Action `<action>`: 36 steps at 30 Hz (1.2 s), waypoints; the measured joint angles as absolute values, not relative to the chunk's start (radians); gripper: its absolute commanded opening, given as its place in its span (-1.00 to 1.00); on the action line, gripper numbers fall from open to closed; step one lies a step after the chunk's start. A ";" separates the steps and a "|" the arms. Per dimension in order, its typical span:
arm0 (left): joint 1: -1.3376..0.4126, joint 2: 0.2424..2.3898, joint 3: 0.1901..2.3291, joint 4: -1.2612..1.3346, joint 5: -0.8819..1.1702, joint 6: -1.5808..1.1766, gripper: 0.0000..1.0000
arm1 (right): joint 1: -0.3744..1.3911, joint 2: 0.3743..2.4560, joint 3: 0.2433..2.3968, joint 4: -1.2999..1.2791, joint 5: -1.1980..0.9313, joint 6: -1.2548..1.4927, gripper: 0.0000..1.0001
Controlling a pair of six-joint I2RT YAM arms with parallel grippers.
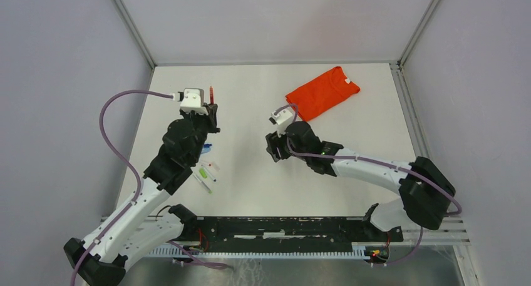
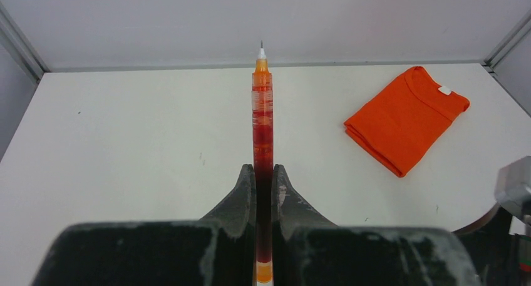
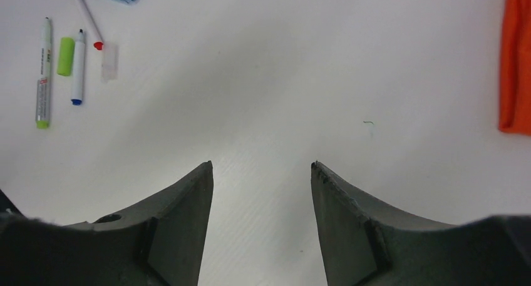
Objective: Insert the pens into the pen caps
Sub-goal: Move the pen cap to the center of the board.
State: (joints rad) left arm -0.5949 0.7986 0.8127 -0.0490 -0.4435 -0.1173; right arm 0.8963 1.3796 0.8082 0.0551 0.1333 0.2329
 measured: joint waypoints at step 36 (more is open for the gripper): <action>-0.577 0.582 0.726 -0.027 -0.706 -0.144 -0.95 | 1.087 2.188 1.581 -0.032 -0.025 0.345 0.01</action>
State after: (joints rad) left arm -0.5770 0.5823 0.7258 -0.0269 -0.7059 -0.1444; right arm 1.0866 2.1876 1.5806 -0.0322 -0.0250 0.3447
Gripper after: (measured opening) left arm 0.077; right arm 0.516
